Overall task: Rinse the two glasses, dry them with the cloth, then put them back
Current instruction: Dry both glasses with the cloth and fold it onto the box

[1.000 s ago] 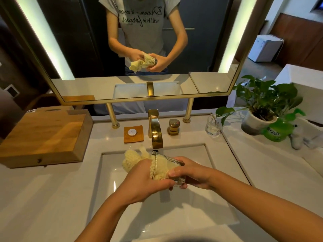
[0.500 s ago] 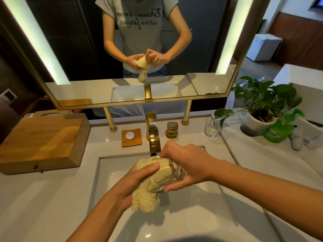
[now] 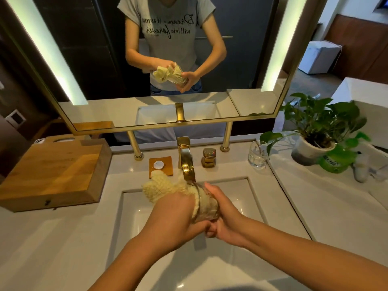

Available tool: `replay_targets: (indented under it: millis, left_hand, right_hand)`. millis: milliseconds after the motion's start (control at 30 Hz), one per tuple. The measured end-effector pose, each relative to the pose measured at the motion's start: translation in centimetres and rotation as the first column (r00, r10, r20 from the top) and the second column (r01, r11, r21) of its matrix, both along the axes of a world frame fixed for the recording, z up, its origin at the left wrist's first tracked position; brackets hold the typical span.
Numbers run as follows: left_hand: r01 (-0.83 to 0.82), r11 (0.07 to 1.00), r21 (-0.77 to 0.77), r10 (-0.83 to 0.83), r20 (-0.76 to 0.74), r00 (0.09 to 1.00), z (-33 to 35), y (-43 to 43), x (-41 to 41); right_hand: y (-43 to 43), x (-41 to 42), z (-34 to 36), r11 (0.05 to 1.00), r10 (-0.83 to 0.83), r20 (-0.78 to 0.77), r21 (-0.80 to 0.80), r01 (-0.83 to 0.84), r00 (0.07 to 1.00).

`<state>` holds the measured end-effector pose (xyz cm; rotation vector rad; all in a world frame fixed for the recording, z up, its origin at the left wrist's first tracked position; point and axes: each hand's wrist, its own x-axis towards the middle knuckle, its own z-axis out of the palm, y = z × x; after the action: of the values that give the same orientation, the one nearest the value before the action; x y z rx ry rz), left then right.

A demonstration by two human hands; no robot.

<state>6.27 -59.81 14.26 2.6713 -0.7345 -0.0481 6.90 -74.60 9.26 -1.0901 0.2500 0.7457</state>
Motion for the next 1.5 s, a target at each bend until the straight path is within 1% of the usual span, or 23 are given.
replay_targets:
  millis: [100, 200, 267, 333, 400, 467, 500, 600, 667, 733, 800, 867, 933, 967, 1033, 1067, 1100, 1133, 1200, 1233, 1300, 1400, 1500]
  left_hand:
    - [-0.041, 0.986, -0.160, 0.037, -0.026, 0.999, -0.5, -0.3, 0.5]
    - [-0.282, 0.787, -0.549, -0.007, -0.464, 0.886, -0.6, 0.5, 1.5]
    - [-0.494, 0.561, -0.664, -0.164, -0.675, 0.720, -0.9, 1.1, 1.6]
    - [-0.648, 0.415, -0.639, -0.283, -0.768, 0.575, -0.9, 1.4, 1.3]
    - [-0.737, 0.367, -0.568, -0.380, -0.814, 0.439, -0.8, 1.2, 1.0]
    - [-0.751, 0.377, -0.542, -0.375, -0.831, 0.411, -0.3, 0.9, 0.8]
    - [-0.731, 0.390, -0.559, -0.344, -0.826, 0.447, 0.1, 0.8, 0.9]
    - [-0.524, 0.576, -0.628, -0.161, -0.715, 0.680, 0.9, 0.2, 1.4]
    - [-0.288, 0.802, -0.524, -0.032, -0.519, 0.854, 1.1, -0.2, 1.5]
    - [-0.106, 0.984, -0.145, 0.070, -0.235, 0.969, 1.1, -0.8, 1.6]
    - [-0.026, 0.991, 0.133, 0.028, -0.009, 1.000, 0.9, -1.2, 1.6]
    - [0.007, 0.999, 0.046, -0.006, -0.030, 1.000, 0.8, -1.3, 1.5]
    - [-0.073, 0.966, -0.249, 0.014, -0.233, 0.972, 0.7, -1.0, 2.0]
    - [-0.180, 0.898, -0.401, 0.005, -0.401, 0.916, 0.4, -0.6, 2.4]
    - [-0.494, 0.645, -0.583, -0.175, -0.742, 0.647, -0.6, 0.4, 3.3]
    - [-0.651, 0.507, -0.565, -0.323, -0.825, 0.464, -1.2, 0.8, 3.6]
    - [-0.754, 0.417, -0.508, -0.432, -0.841, 0.327, -1.7, 1.0, 3.7]
    - [-0.796, 0.384, -0.467, -0.481, -0.838, 0.259, -2.1, 1.0, 3.7]
    - [-0.810, 0.401, -0.429, -0.428, -0.869, 0.249, -2.4, 0.5, 3.6]
    - [-0.812, 0.406, -0.419, -0.382, -0.885, 0.265, -2.4, 0.1, 3.4]
    - [-0.807, 0.422, -0.413, -0.307, -0.903, 0.301, -2.3, -0.5, 3.0]
    - [-0.790, 0.434, -0.434, -0.182, -0.900, 0.395, -1.9, -0.9, 2.2]
    - [-0.655, 0.558, -0.509, -0.052, -0.809, 0.585, -1.4, -1.1, 1.6]
  right_hand:
    - [0.3, 0.3, 0.7, 0.993, -0.101, 0.038, -0.051, 0.103, 0.994]
    - [-0.5, 0.7, 1.1, 0.954, -0.023, 0.389, -0.268, 0.136, 0.921]
    - [-2.0, 1.0, 1.3, 0.824, 0.312, 0.680, -0.542, 0.168, 0.664]
    - [-3.3, 1.6, 1.5, 0.645, 0.653, 0.698, -0.716, 0.266, 0.294]
    - [-3.9, 2.1, 1.7, 0.612, 0.724, 0.676, -0.720, 0.327, 0.134]
    - [-3.7, 1.9, 1.5, 0.681, 0.648, 0.747, -0.655, 0.328, 0.147]
    - [-3.3, 1.7, 1.2, 0.721, 0.579, 0.788, -0.614, 0.320, 0.207]
    - [-1.9, 1.2, 0.5, 0.867, 0.233, 0.791, -0.432, 0.247, 0.566]
    - [-1.1, 1.3, 0.3, 0.974, -0.045, 0.502, -0.169, 0.149, 0.864]
    - [-0.7, 1.4, 0.2, 0.990, -0.114, 0.020, 0.090, 0.111, 0.993]
    - [-0.9, 1.3, 0.5, 0.988, -0.033, -0.190, 0.140, 0.060, 0.981]
    - [-1.4, 1.4, 0.6, 0.994, 0.075, -0.190, 0.098, -0.057, 0.979]
    - [-1.8, 1.6, 0.7, 0.992, 0.128, -0.143, 0.036, -0.125, 0.981]
    - [-2.1, 1.9, 0.8, 0.991, 0.123, -0.089, -0.043, -0.127, 0.988]
    - [-2.8, 2.2, 1.6, 0.934, 0.179, 0.215, -0.345, -0.097, 0.960]
    - [-3.3, 2.2, 2.4, 0.849, 0.288, 0.405, -0.527, -0.036, 0.868]
    - [-3.8, 2.2, 3.3, 0.740, 0.442, 0.558, -0.669, 0.066, 0.702]
    - [-4.0, 2.2, 3.9, 0.603, 0.635, 0.602, -0.778, 0.177, 0.485]
    - [-3.8, 2.3, 4.1, 0.390, 0.878, 0.462, -0.842, 0.373, 0.126]
    - [-3.6, 2.3, 3.5, 0.336, 0.917, 0.395, -0.842, 0.422, 0.057]
    - [-3.0, 2.3, 2.3, 0.326, 0.914, 0.399, -0.833, 0.446, 0.076]
    - [-3.1, 2.1, 1.2, 0.397, 0.851, 0.488, -0.839, 0.372, 0.194]
    - [-3.1, 2.1, 0.6, 0.604, 0.653, 0.602, -0.780, 0.165, 0.459]
